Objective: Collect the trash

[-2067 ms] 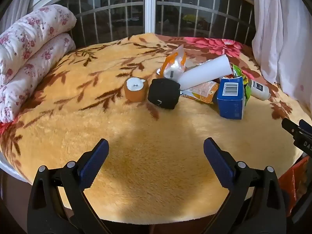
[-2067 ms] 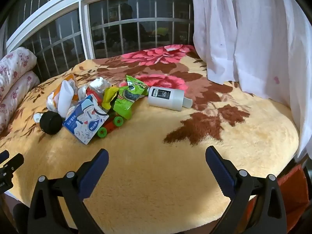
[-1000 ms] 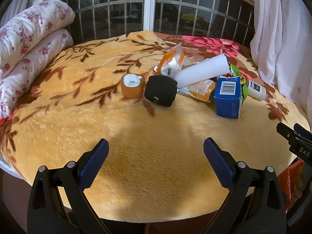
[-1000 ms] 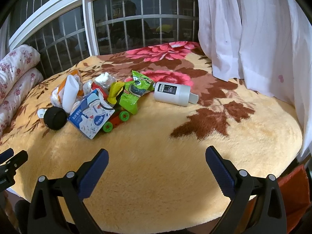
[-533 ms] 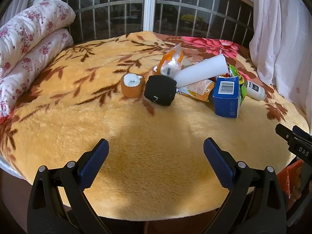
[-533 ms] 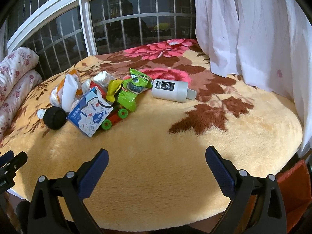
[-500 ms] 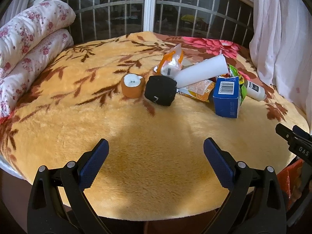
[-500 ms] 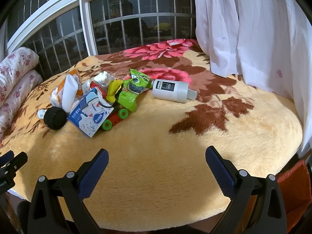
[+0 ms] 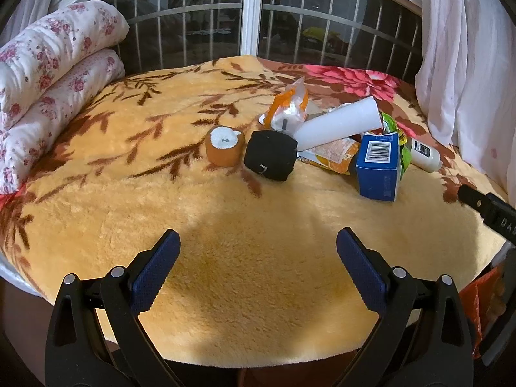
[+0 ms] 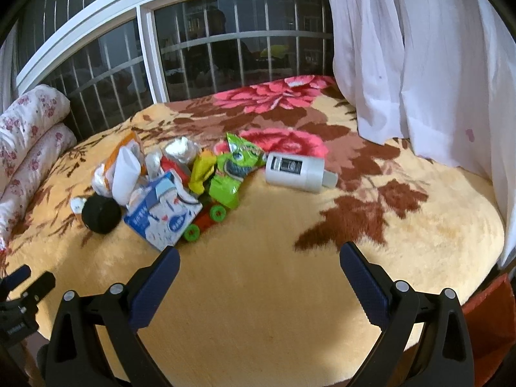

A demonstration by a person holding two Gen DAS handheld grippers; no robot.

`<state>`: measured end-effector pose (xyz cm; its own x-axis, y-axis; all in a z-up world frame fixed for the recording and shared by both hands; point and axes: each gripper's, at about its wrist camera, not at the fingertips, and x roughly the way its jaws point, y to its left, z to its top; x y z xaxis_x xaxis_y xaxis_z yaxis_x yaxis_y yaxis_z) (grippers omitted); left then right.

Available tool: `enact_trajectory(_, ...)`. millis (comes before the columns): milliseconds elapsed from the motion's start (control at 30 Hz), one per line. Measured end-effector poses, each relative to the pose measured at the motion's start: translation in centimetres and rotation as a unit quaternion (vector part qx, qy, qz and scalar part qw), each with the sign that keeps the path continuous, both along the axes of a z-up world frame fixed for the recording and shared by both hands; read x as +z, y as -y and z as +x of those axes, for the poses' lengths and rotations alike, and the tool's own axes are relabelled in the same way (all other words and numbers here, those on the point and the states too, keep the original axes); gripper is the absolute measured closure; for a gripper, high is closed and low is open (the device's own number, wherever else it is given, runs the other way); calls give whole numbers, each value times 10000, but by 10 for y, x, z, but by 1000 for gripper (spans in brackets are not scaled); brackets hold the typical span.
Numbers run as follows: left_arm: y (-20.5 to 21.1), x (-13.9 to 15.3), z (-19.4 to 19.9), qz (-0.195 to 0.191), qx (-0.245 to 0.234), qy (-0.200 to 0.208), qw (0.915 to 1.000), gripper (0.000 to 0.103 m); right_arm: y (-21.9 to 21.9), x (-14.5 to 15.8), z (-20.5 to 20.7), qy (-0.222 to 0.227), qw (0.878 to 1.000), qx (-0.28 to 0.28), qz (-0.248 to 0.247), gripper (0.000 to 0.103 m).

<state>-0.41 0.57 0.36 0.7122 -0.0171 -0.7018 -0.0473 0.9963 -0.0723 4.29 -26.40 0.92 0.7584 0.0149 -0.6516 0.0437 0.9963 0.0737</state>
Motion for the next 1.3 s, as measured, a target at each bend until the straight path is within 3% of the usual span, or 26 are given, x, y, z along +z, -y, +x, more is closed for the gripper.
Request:
enact_trajectory(367, -1, -1, 3, -6, 18, -28, 10000, 8, -4, 12, 25, 70, 9998, 73, 169, 5)
enact_trajectory(533, -5, -7, 11, -45, 63, -76, 9999, 8, 2, 15, 44, 31, 9961, -40, 877, 5)
enact_trajectory(700, -7, -13, 17, 8, 73, -59, 10000, 8, 14, 9, 77, -231, 9800, -78, 1974, 5)
enact_trajectory(867, -8, -18, 21, 9, 32, -27, 10000, 8, 29, -13, 121, -803, 9511, -208, 2975, 5)
enact_trajectory(1133, -15, -32, 32, -117, -11, -111, 9999, 8, 25, -45, 177, -1418, 9212, -264, 3615, 6)
enact_trajectory(1233, -20, -35, 33, -182, 23, -132, 9997, 8, 20, -53, 190, -1553, 9156, -301, 3697, 20)
enact_trajectory(1300, -23, -36, 32, -206, 48, -128, 9997, 8, 18, -57, 193, -1628, 9153, -314, 3671, 53)
